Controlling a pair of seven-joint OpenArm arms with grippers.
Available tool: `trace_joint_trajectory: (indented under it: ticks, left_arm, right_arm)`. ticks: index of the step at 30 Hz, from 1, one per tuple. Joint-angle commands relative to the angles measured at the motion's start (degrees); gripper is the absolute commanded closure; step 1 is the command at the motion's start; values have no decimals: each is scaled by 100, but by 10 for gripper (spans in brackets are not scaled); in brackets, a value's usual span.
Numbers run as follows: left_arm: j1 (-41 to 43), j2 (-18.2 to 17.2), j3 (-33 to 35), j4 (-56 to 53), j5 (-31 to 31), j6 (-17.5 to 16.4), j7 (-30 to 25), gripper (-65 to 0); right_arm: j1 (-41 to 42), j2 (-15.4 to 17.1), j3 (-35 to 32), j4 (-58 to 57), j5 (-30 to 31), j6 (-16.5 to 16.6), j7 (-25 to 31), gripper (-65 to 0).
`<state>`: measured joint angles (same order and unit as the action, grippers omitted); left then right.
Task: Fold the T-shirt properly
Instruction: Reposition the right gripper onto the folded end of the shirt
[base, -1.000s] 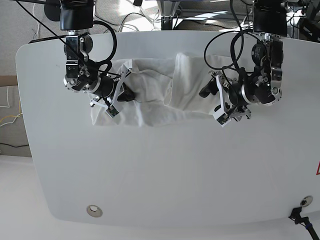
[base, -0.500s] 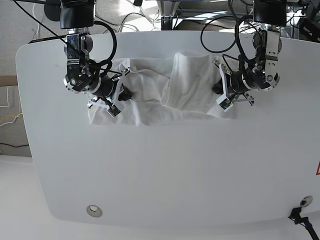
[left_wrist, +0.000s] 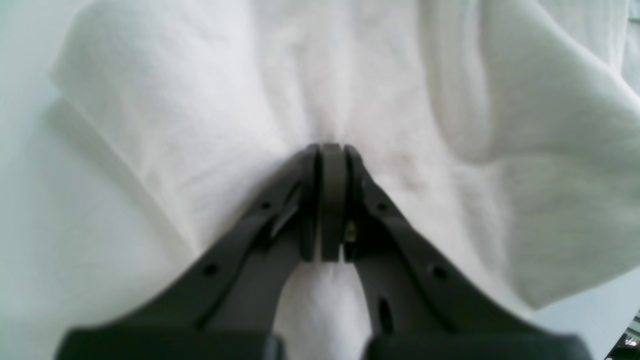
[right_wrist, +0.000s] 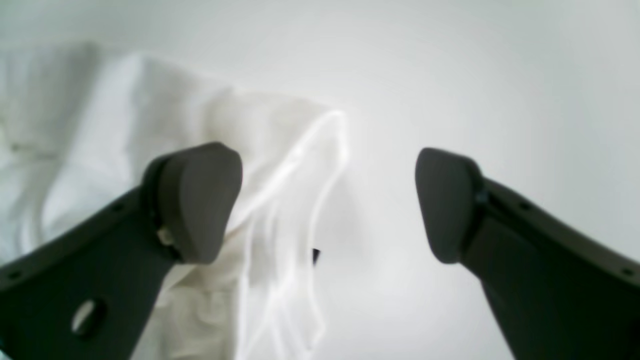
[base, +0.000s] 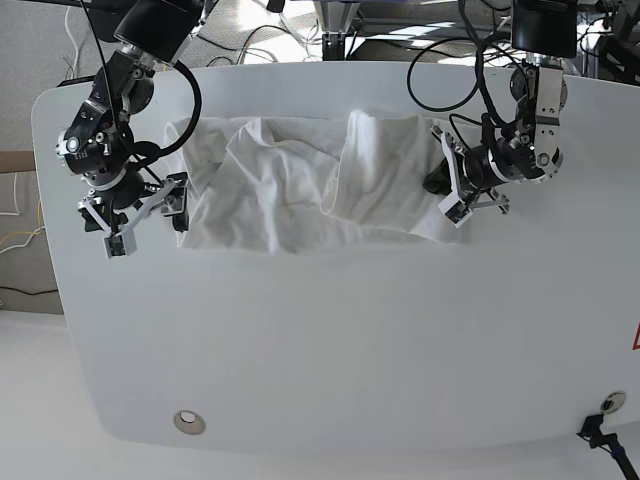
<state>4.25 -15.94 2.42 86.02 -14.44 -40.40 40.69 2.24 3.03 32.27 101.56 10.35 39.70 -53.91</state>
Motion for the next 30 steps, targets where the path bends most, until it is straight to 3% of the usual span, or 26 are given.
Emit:
trace_joint_trajectory:
  ticks: [1,4,8,12,22,27,30]
  left_arm:
    - [36,-71,9,-35,323,40,402,0]
    - [36,-71,9,-44,323,40,402,0]
    - [36,-71,9,-44,323,40,402,0]
    - [36,-71,9,-44,332,40,402,0]
    - [36,-63,9,-17,340,40,419,0]
    - [36,-71,9,-17,340,40,419,0]
    - [36,-71,9,-17,332,40,419,0]
  right_arm:
    - [194,36,487,-191,95,30,-257,-577]
    - [264,62,1261,-718,701,30,-688,-577]
    - [79,71,1524,-1351,1273,30,-882,-575]
    - [-141,-175,1516,-1369,1580,30,-890,-575]
    - [-44,-703,804,-1369,1554,30,-855,-572]
    - [-9,-703,777,-1369,1554,30,-855,-431]
    - [-44,-694,434,-1378,1554,30,-855,-362]
